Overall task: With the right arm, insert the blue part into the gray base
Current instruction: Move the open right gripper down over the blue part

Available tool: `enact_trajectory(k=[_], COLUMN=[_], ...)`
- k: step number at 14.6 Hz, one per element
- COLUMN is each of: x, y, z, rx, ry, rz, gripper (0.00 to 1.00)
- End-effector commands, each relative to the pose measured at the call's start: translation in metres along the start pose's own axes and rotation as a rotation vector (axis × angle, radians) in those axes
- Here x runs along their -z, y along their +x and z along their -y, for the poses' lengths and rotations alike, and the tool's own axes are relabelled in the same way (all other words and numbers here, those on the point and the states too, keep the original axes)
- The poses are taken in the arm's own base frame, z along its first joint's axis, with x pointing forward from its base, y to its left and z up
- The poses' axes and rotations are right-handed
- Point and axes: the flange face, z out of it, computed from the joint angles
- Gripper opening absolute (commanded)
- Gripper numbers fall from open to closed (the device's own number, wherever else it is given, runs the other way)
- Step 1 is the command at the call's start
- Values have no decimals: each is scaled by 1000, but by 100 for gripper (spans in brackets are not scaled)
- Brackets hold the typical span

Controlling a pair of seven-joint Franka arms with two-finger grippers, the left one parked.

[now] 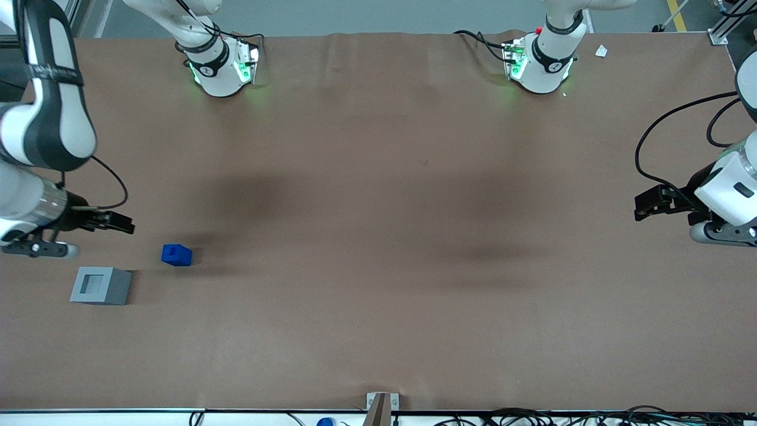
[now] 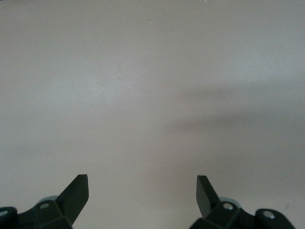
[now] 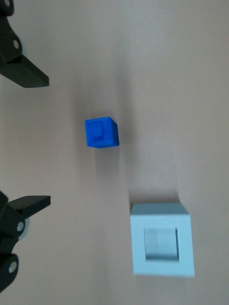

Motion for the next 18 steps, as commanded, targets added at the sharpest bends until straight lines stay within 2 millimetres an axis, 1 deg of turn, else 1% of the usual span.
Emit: enact_trajectory(k=[1,4,6,9,10,12,15,18], x=[-37,-62,-72,-90,-98,-121,-131,-145], y=[11,19,22,24,22,16,16,17], z=[20,24,30,29,27,22,19,17], rx=[37,48,81,103,100,95,88,84], ry=[9,4,-5,-13,-13,-13,-12,-12], rz=[4,-8,-6,-5,-7,-4,-1,-2], gripper=[100,100,100,100,100,100,100,100])
